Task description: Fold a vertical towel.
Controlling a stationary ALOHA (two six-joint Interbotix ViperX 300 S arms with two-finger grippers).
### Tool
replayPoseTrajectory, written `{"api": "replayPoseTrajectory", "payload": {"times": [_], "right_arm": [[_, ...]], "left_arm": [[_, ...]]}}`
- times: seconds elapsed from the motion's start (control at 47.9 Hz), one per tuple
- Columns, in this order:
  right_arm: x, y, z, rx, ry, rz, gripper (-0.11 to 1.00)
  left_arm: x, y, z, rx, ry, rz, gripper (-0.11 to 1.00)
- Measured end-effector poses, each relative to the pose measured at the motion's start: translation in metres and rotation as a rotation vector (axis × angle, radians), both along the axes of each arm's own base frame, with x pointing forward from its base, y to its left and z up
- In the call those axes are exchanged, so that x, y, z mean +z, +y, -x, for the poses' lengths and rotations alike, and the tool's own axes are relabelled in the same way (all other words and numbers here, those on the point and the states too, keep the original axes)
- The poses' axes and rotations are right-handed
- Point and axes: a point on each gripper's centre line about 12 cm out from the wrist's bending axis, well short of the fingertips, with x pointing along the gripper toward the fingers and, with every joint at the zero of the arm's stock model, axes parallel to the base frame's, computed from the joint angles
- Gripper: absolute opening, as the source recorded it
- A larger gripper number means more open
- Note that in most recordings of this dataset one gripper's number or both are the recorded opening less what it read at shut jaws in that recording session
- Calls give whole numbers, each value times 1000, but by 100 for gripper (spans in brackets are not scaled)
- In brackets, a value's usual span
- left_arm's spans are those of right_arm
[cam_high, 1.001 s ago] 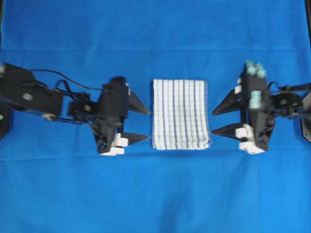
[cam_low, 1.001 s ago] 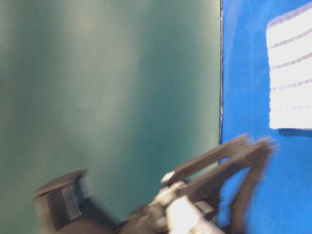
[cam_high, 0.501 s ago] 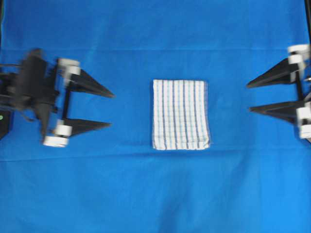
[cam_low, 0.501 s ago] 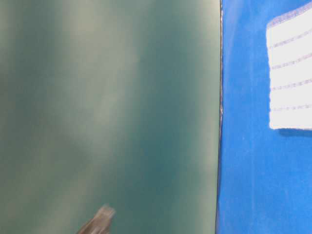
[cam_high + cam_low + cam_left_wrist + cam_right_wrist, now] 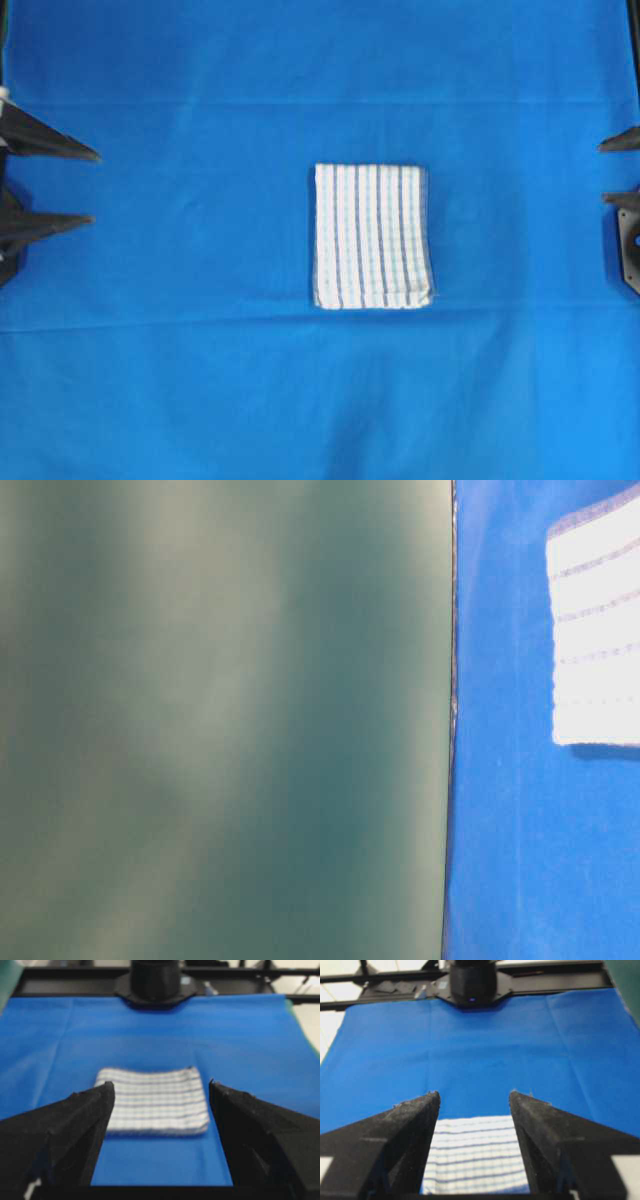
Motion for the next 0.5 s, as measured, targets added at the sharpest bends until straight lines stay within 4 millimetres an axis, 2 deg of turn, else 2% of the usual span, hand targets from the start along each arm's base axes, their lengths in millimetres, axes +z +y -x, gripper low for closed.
{"api": "replayPoseTrajectory", "payload": {"times": [0.209, 0.355, 0.501], "right_arm": [[-32, -8, 4, -65, 50, -8, 61], [-55, -9, 2, -70, 86, -38, 61], [-64, -8, -2, -65, 97, -51, 61]], "left_arm": [[-26, 6, 26, 46, 23, 11, 71], [-39, 7, 30, 58, 53, 40, 71], [-44, 7, 30, 61, 66, 52, 71]]}}
